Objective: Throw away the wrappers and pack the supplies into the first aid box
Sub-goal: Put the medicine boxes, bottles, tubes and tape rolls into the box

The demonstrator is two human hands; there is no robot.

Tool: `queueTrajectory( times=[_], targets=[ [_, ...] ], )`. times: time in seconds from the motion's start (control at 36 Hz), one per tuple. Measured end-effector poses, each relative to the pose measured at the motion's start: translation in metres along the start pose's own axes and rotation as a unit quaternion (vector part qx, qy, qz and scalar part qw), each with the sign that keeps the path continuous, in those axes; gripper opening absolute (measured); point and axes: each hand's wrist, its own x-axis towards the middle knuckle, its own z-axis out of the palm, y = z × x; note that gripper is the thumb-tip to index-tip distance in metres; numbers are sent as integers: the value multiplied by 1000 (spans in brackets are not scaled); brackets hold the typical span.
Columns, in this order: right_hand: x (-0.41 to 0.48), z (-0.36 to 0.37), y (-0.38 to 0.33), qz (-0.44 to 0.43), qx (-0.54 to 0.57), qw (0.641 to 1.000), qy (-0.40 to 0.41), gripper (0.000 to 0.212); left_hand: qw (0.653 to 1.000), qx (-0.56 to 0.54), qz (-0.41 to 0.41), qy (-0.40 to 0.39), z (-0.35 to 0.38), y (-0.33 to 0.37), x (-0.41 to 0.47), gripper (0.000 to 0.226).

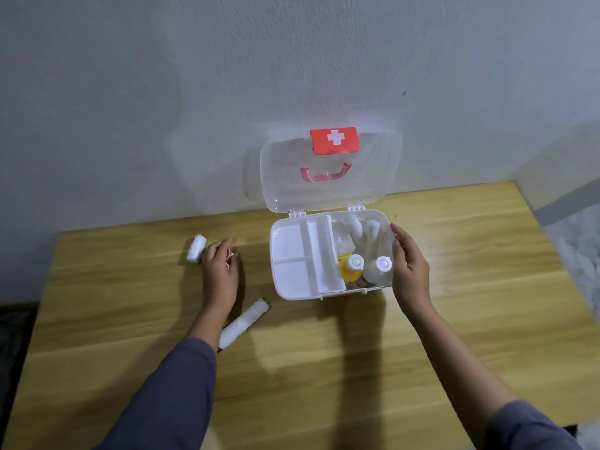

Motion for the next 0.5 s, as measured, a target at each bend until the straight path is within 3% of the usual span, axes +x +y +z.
queueTrajectory(
  times=[0.11,0.19,0.33,0.39,0.5],
  targets=[
    [-1,0,-3,2,4,1000,-4,33,994,-64,-38,74,-8,36,1,33],
    [-2,0,-5,3,8,1000,-6,33,987,-116,48,103,-14,74,-3,33],
    [-3,-1,-6,6,8,1000,-13,34,951,-52,299,-60,-2,114,-9,36],
    [-3,-2,-7,6,5,1000,-15,34,942,-27,317,-111,7,117,-6,37],
    [-3,-2,-7,3,-1,1000,-14,33,954,7,262,-145,15,112,-4,41]
  ],
)
